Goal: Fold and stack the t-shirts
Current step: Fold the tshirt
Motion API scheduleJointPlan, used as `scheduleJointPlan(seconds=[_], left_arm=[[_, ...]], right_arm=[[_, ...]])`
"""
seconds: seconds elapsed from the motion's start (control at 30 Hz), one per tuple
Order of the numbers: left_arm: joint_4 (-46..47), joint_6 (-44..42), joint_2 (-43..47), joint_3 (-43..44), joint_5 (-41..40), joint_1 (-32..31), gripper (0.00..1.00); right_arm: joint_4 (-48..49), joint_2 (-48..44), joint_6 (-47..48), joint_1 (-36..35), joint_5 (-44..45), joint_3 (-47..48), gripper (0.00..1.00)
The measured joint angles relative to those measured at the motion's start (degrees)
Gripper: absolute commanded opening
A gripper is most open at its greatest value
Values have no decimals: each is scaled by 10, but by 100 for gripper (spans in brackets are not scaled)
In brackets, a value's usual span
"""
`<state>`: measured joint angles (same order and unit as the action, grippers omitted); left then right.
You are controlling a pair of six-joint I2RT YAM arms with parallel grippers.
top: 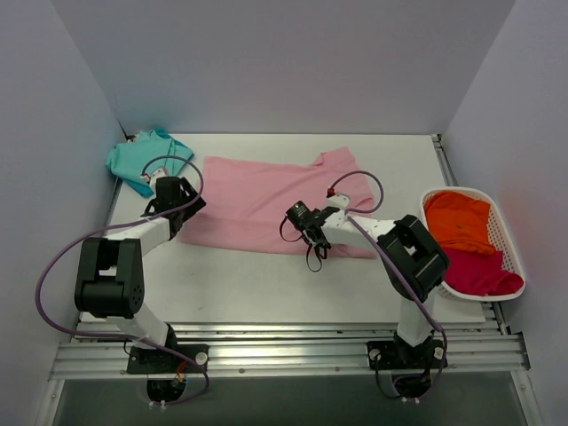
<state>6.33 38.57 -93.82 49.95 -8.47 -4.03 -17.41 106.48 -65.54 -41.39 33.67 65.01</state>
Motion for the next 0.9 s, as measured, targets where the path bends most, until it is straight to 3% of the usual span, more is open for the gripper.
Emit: scheduleJointPlan(seconds=[0.5, 0.7, 0.9], left_arm=[[4, 0, 0, 0, 12, 1, 78], [6, 0, 0, 0, 15, 1, 78], [8, 0, 0, 0, 17, 3, 78]], right_arm=[[-6, 57, 22, 74, -8, 75, 0], [-21, 127, 51, 101, -19, 211, 0], [-17, 278, 105, 150, -38, 443, 0]])
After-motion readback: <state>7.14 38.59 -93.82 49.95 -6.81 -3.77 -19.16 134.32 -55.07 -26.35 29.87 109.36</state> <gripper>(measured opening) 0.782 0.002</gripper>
